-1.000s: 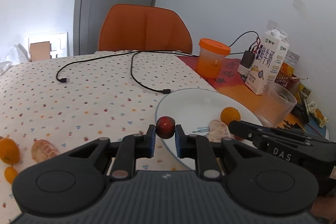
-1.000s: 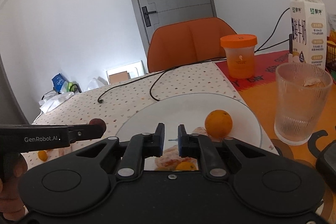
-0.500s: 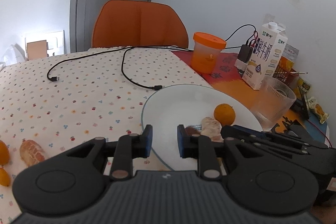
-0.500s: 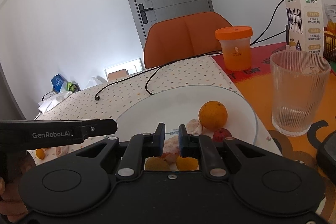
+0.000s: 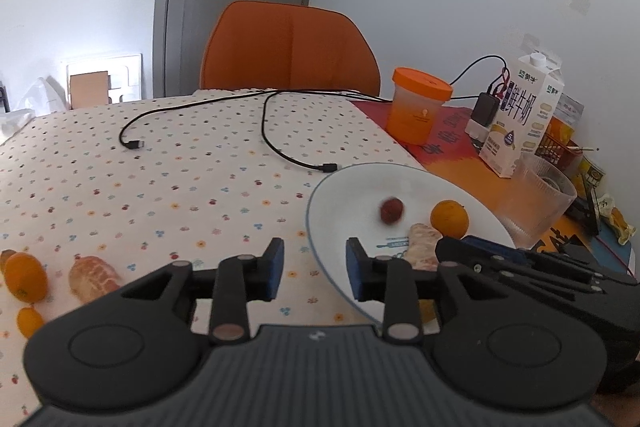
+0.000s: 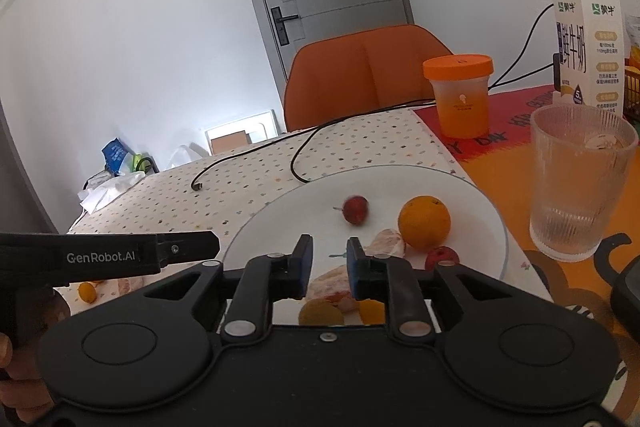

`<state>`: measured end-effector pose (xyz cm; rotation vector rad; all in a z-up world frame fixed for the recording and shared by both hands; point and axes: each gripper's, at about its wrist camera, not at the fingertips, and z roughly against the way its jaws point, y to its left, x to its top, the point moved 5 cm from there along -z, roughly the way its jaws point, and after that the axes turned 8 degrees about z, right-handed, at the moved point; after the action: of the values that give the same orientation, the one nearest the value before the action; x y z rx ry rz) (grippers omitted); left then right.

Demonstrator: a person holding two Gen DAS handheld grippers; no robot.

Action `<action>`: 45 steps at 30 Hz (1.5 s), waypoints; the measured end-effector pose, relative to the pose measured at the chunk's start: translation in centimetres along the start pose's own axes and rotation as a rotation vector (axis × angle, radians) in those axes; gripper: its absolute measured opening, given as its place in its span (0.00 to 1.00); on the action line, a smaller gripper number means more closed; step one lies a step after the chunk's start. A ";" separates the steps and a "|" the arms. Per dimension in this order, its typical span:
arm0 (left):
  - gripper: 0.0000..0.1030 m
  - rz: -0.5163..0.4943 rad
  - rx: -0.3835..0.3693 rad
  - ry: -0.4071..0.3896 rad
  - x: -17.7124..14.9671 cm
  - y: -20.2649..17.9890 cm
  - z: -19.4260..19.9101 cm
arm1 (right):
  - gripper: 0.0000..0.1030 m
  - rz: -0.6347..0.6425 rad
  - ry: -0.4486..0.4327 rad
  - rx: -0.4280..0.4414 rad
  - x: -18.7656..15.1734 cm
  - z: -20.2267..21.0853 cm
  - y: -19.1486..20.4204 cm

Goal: Organize fruits
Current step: 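Move both open tools back toward the remaining fruit, then grasp a peeled pomelo segment with the right tool while the left grasps a small orange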

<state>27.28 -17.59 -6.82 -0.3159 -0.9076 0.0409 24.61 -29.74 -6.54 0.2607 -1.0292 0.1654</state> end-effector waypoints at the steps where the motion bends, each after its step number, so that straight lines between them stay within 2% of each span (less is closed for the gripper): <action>1: 0.41 0.002 0.005 0.000 0.0 0.1 0.1 | 0.29 0.001 -0.002 0.001 0.1 0.1 0.1; 3: 0.49 0.004 0.017 -0.005 0.0 0.5 0.5 | 0.35 0.005 -0.004 0.003 0.2 0.2 0.5; 5: 0.55 0.009 0.022 -0.019 0.0 0.9 1.0 | 0.50 0.011 -0.003 0.001 0.4 0.3 0.9; 7: 0.63 0.015 0.034 -0.023 0.1 1.4 1.4 | 0.53 0.023 -0.009 0.001 0.6 0.5 1.4; 9: 0.68 0.022 0.047 -0.029 0.1 1.9 1.9 | 0.54 0.030 -0.008 0.008 0.7 0.6 1.9; 11: 0.73 0.027 0.059 -0.031 0.0 2.5 2.3 | 0.61 0.039 -0.005 0.014 0.7 0.5 2.4; 13: 0.80 0.032 0.080 -0.032 -0.1 3.3 2.8 | 0.63 0.044 -0.004 0.015 0.7 0.5 2.9; 19: 0.83 0.054 0.125 -0.037 -0.4 5.8 4.3 | 0.73 0.057 -0.004 0.029 0.6 0.4 4.6; 36: 0.84 0.159 0.224 -0.076 -1.1 13.4 7.9 | 0.79 0.115 0.021 0.111 0.5 -0.8 10.3; 38: 0.84 0.165 0.231 -0.078 -1.3 14.0 8.2 | 0.85 0.119 0.020 0.119 0.6 -0.8 10.8; 45: 0.84 0.185 0.247 -0.087 -1.7 15.9 9.3 | 0.93 0.139 0.023 0.146 0.6 -0.8 12.5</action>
<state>20.55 -0.34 -7.33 -0.1682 -0.9460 0.3373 22.36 -17.53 -4.68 0.3191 -1.0137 0.3690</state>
